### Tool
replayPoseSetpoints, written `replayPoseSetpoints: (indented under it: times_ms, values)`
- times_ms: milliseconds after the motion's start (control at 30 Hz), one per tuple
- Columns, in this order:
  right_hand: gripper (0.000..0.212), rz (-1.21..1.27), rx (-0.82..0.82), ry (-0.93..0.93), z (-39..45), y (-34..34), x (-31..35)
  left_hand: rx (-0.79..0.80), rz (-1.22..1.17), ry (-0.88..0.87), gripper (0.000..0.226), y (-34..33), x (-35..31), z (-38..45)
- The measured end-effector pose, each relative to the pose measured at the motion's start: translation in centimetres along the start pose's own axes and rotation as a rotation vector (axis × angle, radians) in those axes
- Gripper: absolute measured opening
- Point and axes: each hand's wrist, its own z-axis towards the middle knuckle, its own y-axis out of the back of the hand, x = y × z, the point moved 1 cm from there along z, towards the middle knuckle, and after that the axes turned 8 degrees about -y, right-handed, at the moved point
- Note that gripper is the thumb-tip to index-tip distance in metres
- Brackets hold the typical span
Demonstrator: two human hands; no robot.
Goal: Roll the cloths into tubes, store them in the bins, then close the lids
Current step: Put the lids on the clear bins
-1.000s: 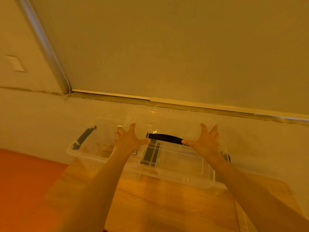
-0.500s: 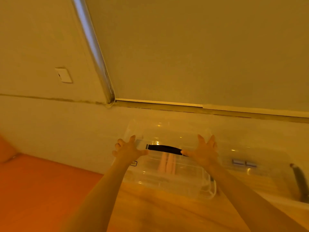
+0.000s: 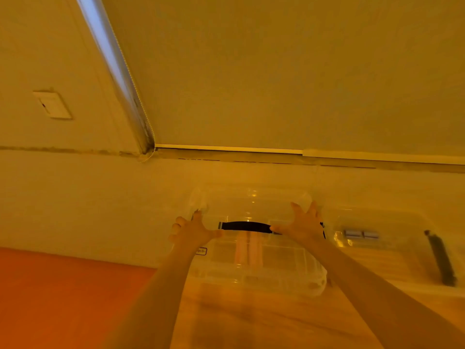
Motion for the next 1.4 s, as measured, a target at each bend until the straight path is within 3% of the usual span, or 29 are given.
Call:
replayPoseSetpoints:
  times_ms: [267, 1400]
  values:
    - [0.108, -0.039, 0.021, -0.009, 3.0, -0.7, 0.5, 0.050, 0.002, 0.008, 0.104, -0.9, -0.4, 3.8]
    - [0.101, -0.071, 0.024, -0.039, 4.3, -1.5, -1.7, 0.060, -0.065, 0.000, 0.116, -3.1, -2.5, 5.5]
